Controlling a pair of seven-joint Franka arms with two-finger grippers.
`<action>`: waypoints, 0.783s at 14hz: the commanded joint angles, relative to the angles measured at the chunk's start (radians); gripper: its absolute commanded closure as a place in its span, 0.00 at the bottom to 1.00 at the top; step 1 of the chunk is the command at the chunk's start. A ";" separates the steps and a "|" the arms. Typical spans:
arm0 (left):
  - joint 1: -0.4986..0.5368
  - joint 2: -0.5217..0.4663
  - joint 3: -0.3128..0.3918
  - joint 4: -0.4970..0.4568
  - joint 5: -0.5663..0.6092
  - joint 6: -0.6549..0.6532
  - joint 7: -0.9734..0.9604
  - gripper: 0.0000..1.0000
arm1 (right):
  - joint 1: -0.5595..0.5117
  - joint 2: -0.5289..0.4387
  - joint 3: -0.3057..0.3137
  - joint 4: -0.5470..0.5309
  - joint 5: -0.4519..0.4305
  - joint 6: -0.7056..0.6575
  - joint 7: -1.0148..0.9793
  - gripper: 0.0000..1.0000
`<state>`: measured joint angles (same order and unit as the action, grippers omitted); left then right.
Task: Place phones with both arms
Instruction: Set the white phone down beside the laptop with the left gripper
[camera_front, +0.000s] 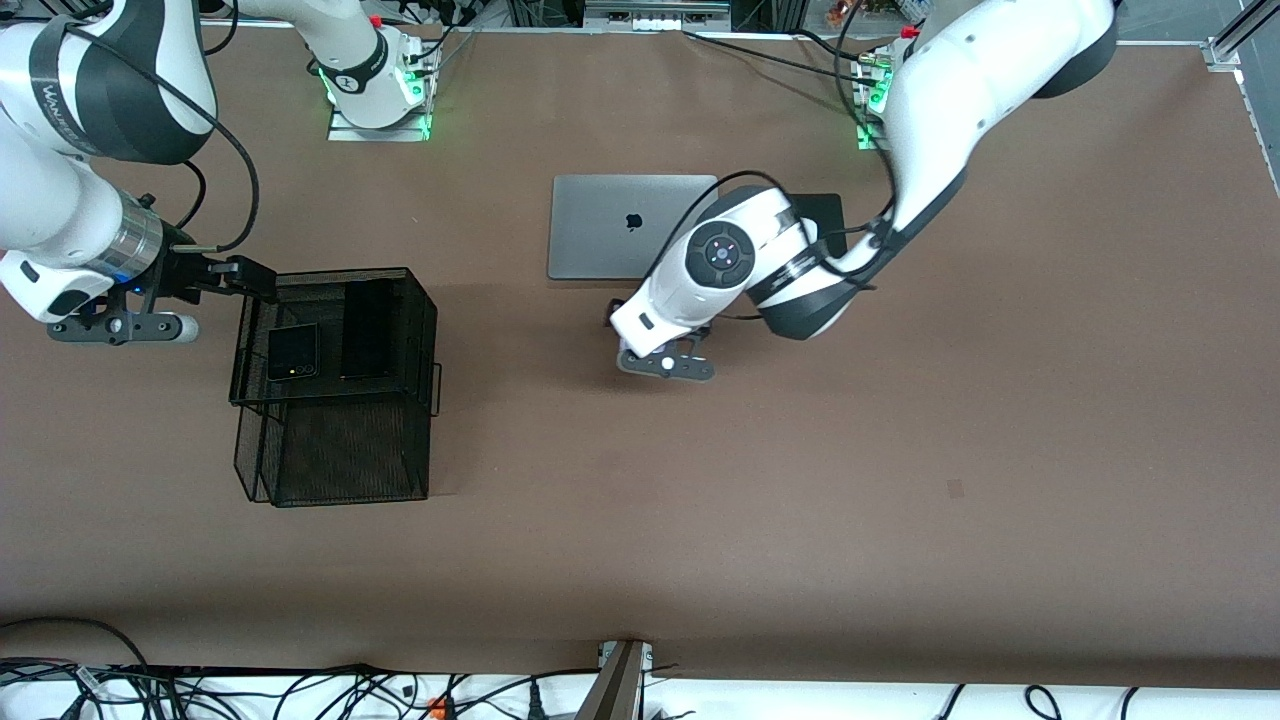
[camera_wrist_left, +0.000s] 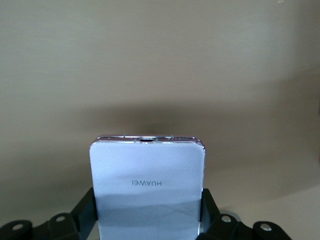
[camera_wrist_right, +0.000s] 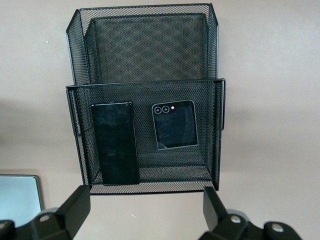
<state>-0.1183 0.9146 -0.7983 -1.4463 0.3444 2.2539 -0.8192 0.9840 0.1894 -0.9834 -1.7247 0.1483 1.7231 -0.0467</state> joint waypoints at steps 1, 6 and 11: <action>-0.033 0.081 0.005 0.029 -0.054 0.155 0.002 0.78 | -0.001 0.001 -0.001 0.004 -0.013 -0.013 -0.010 0.00; -0.153 0.115 0.124 0.026 -0.042 0.228 0.025 0.74 | -0.004 0.008 -0.001 0.001 -0.012 -0.004 -0.010 0.00; -0.160 0.079 0.166 0.029 -0.048 0.223 0.058 0.00 | -0.004 0.016 -0.001 -0.001 -0.007 0.001 -0.009 0.00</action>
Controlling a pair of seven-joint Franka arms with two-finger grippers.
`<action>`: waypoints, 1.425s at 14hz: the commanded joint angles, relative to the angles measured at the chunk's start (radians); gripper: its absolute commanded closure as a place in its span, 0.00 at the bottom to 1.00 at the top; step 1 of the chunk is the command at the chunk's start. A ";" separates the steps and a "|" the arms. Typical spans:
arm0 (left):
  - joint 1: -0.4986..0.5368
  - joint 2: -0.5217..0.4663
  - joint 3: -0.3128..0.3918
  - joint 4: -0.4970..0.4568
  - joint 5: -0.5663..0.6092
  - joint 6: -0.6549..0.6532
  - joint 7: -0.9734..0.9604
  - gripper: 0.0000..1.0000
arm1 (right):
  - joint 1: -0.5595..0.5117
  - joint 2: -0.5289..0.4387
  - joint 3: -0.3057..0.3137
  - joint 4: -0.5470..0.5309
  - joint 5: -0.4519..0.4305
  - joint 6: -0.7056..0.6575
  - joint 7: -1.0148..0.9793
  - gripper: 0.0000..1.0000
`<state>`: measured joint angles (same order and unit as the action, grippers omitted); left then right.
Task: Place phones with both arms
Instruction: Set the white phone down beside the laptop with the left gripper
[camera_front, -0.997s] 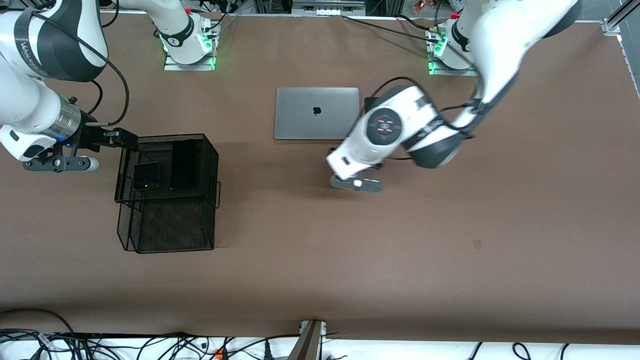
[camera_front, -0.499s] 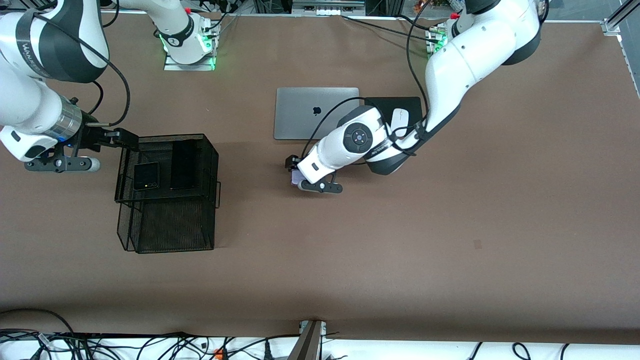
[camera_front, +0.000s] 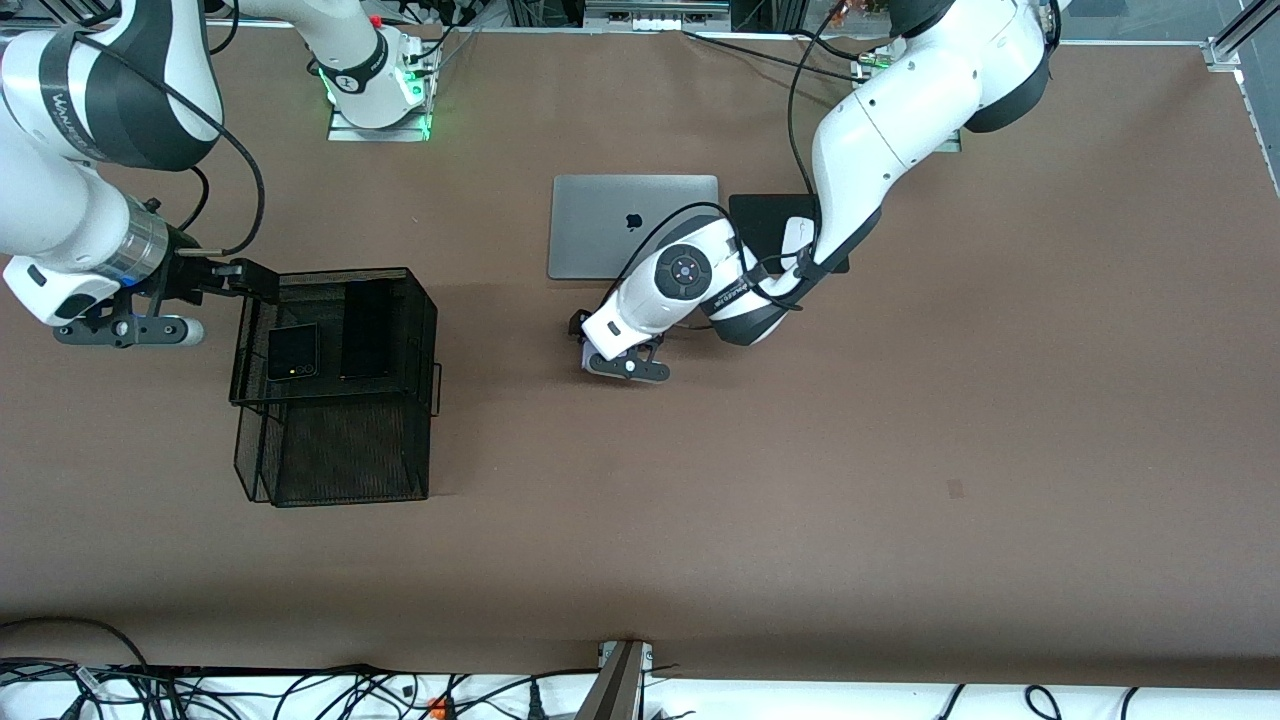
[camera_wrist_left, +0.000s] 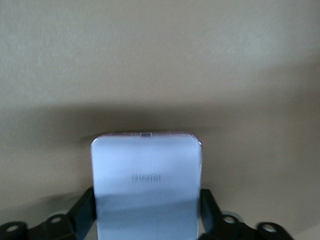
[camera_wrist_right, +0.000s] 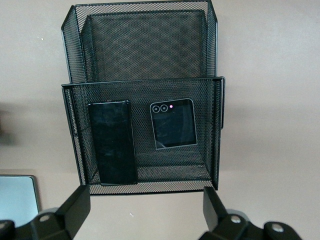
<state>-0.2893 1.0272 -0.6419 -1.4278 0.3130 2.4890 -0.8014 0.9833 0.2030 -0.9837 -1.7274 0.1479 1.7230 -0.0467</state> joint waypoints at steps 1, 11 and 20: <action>0.033 -0.041 -0.007 0.010 -0.018 -0.022 0.042 0.00 | -0.005 0.003 -0.001 0.002 -0.007 0.001 -0.009 0.00; 0.701 -0.222 -0.396 0.013 0.020 -0.832 0.248 0.00 | 0.014 0.064 0.189 0.015 0.064 0.076 0.279 0.00; 0.879 -0.611 -0.177 0.036 0.109 -0.963 0.957 0.00 | 0.015 0.367 0.586 0.135 0.102 0.401 0.763 0.00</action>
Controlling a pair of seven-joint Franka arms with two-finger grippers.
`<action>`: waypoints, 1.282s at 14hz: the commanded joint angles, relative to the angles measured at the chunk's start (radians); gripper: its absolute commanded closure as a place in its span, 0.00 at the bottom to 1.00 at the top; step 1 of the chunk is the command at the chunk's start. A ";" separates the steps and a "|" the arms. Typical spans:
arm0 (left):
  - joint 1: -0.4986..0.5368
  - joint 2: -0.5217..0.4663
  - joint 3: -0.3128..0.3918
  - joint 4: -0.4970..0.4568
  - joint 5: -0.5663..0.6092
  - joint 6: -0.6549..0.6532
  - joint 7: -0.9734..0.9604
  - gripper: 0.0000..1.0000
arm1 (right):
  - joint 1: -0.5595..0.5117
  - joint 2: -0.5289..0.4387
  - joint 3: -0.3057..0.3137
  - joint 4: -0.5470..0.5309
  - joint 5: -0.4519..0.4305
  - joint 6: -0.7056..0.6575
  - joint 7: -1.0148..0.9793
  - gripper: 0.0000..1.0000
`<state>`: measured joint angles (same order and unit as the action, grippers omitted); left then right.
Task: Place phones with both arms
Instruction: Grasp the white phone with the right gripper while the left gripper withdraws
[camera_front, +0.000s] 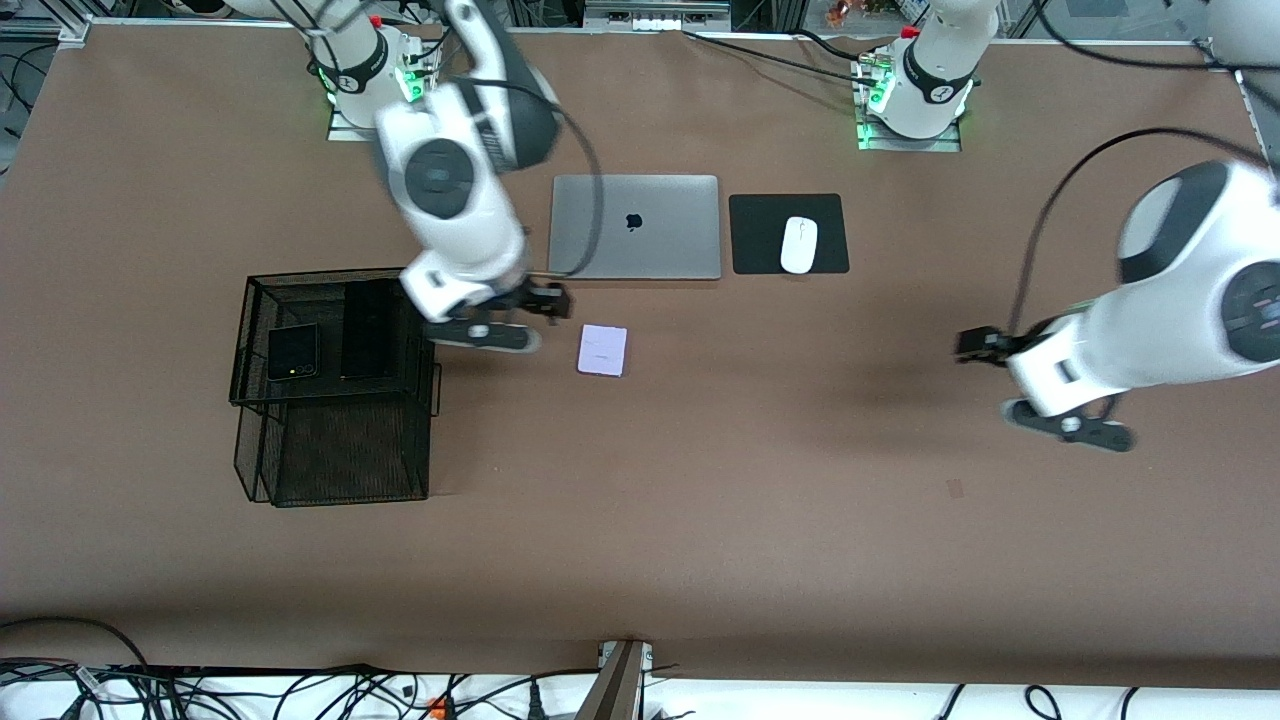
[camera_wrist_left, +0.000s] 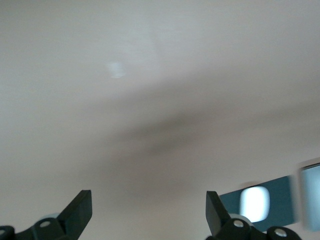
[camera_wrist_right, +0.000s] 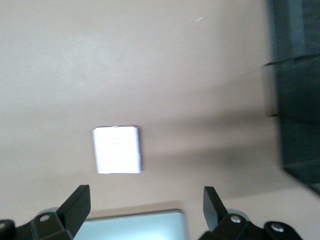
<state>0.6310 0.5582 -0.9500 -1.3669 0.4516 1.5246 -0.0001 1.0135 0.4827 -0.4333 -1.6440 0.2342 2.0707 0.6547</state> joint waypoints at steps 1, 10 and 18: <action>-0.098 -0.187 0.245 -0.024 -0.089 0.002 0.211 0.00 | -0.010 0.121 0.054 0.052 0.016 0.104 0.091 0.00; -0.643 -0.522 0.945 -0.329 -0.373 0.220 0.056 0.00 | 0.043 0.298 0.062 0.052 0.014 0.279 0.161 0.00; -0.698 -0.589 0.984 -0.374 -0.410 0.191 -0.001 0.00 | 0.045 0.347 0.064 0.052 0.011 0.327 0.155 0.02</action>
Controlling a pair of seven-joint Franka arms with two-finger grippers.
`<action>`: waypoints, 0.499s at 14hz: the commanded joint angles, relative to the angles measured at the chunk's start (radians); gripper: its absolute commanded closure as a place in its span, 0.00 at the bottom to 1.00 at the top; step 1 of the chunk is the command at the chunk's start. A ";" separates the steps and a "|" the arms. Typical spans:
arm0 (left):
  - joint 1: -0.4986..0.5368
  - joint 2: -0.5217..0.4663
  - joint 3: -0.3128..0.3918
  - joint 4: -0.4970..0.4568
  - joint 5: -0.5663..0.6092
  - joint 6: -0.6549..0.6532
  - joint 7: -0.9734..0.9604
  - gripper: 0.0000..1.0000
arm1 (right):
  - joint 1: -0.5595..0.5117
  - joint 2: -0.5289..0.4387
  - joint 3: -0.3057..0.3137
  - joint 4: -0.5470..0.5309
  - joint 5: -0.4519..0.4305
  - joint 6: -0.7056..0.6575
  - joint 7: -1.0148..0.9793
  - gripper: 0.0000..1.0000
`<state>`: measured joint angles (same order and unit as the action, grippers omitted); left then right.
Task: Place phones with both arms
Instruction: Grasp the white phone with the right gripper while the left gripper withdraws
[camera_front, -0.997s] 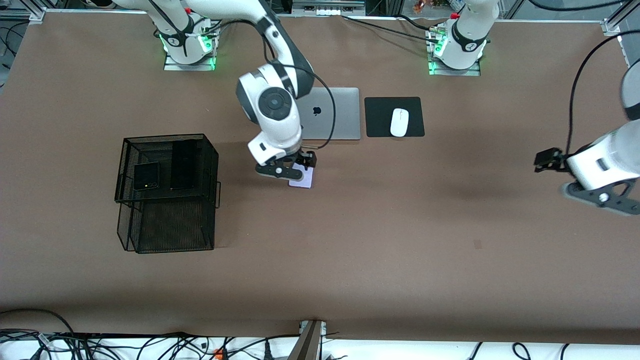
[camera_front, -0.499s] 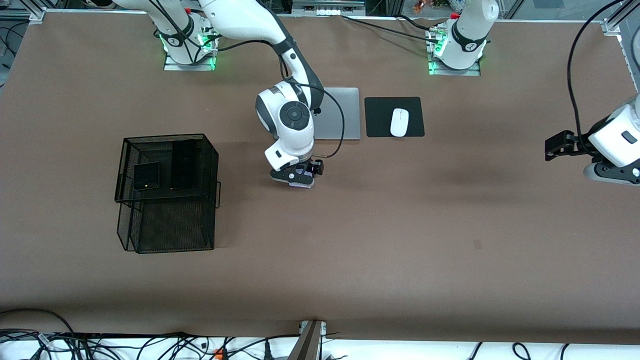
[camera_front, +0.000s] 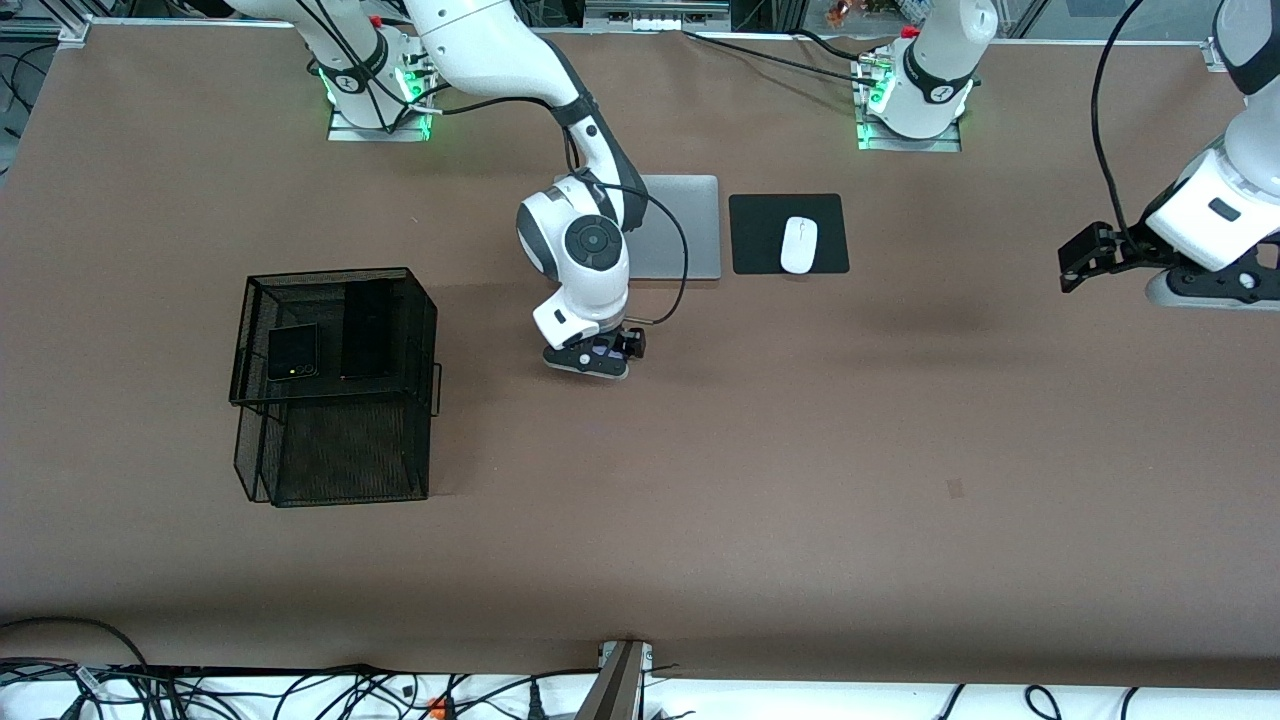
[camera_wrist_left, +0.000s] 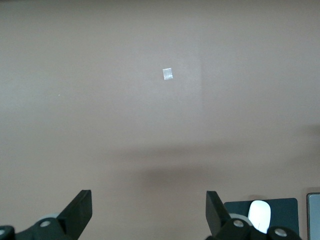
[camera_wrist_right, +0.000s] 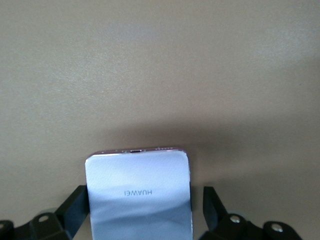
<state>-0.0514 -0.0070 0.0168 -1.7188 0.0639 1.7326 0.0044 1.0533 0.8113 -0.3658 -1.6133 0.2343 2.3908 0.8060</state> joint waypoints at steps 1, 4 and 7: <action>-0.016 -0.022 0.017 -0.009 -0.024 -0.043 -0.011 0.00 | 0.005 0.019 -0.004 0.021 0.011 0.014 -0.001 0.31; -0.010 -0.005 0.015 0.025 -0.041 -0.076 0.000 0.00 | 0.005 -0.001 -0.005 0.039 0.005 -0.008 -0.016 0.79; -0.013 0.004 0.011 0.039 -0.035 -0.077 0.000 0.00 | -0.003 -0.049 -0.022 0.131 0.008 -0.184 -0.016 0.80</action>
<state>-0.0547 -0.0083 0.0215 -1.7083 0.0499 1.6816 0.0040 1.0534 0.8095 -0.3740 -1.5431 0.2341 2.3268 0.8031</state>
